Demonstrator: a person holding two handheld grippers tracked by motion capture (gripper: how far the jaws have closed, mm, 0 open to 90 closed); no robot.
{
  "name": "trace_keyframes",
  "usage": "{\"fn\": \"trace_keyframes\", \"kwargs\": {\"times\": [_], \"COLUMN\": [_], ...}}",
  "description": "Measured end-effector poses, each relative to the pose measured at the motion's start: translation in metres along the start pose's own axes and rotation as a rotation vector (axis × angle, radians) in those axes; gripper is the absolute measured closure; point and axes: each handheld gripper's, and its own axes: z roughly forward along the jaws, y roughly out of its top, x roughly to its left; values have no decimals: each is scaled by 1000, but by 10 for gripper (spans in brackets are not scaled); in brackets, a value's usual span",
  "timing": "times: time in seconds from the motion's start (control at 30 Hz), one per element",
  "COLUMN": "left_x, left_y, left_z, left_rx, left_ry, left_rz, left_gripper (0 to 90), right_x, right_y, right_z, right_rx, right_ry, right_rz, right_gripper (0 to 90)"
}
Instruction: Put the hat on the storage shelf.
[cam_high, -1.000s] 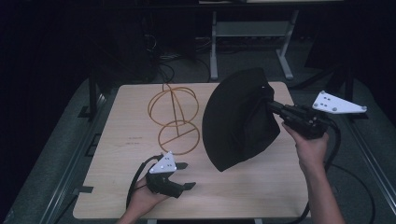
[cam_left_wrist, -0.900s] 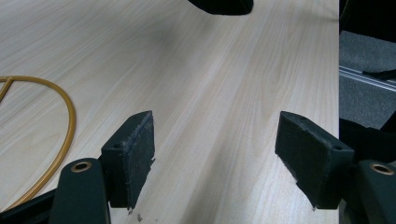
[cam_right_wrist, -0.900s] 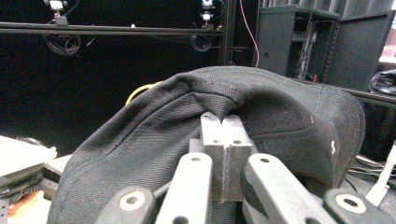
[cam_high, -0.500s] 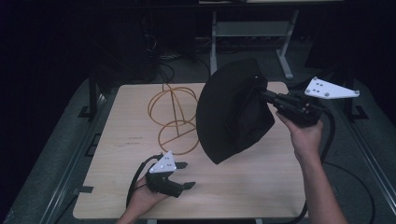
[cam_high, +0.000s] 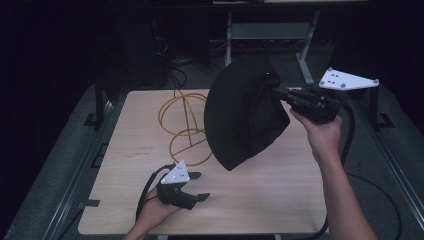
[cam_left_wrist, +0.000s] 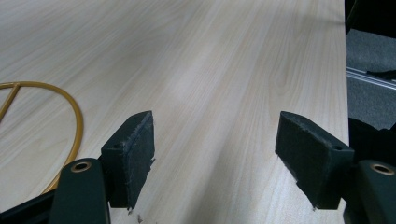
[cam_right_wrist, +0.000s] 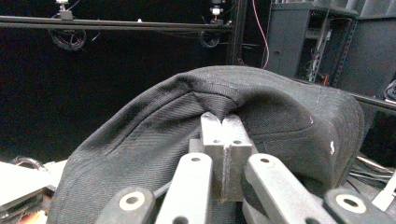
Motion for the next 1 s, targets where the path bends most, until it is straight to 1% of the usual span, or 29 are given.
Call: {"fn": "trace_keyframes", "kwargs": {"times": [0.03, 0.07, 0.1, 0.13, 0.2, 0.23, 0.27, 0.37, 0.47, 0.57, 0.6, 0.63, 0.7, 0.77, 0.8, 0.83, 0.87, 0.9, 0.93, 1.0], "left_x": [0, 0, 0, 0, 1, 1, 2, 2, 2, 1, 1, 0, 0, -1, -1, -2, -2, -3, -3, -3], "left_y": [0, 0, 0, 0, 1, 1, 1, 1, 1, 1, 1, 1, 1, 0, 0, -1, -1, -1, -3, -4], "left_z": [2, 2, 3, 3, 4, 4, 5, 6, 7, 7, 8, 8, 8, 8, 8, 8, 8, 8, 8, 8], "left_rx": [5, 5, 7, 7, 10, 10, 12, 17, 25, 32, 32, 32, 34, 35, 34, 35, 35, 37, 47, 53], "left_ry": [-6, -6, -10, -10, -13, -13, -14, -17, -25, -30, -31, -35, -37, -38, -39, -40, -40, -42, -51, -53], "left_rz": [-1, -1, 3, 3, 6, 6, 9, 16, 11, 15, 17, 20, 25, 33, 33, 36, 36, 30, 37, 35], "left_gripper": [271, 270, 270, 270, 270, 270, 270, 270, 269, 264, 264, 264, 264, 264, 264, 264, 264, 264, 264, 262], "right_x": [0, 0, 0, 0, -1, -1, -2, -2, -3, -2, -2, 0, 0, 3, 3, 6, 6, 8, 9, 10], "right_y": [4, 4, 9, 9, 17, 17, 23, 31, 38, 44, 44, 48, 50, 56, 56, 59, 59, 62, 62, 64], "right_z": [2, 2, 5, 5, 10, 10, 14, 20, 28, 37, 37, 45, 48, 59, 59, 67, 67, 75, 79, 86], "right_rx": [2, 2, 3, 3, 6, 6, 3, 2, 9, 18, 18, 19, 22, 29, 29, 31, 31, 38, 41, 55], "right_ry": [5, 5, 9, 9, 20, 20, 28, 37, 49, 59, 59, 70, 73, 88, 88, 99, 99, 107, 111, 115], "right_rz": [-2, -2, -1, -1, -1, -1, -6, -7, -5, -7, -7, -4, -3, -10, -10, -10, -10, -11, -11, -11], "right_gripper": [899, 899, 899, 899, 899, 899, 899, 899, 899, 899, 899, 899, 898, 899, 899, 898, 898, 898, 898, 899]}}
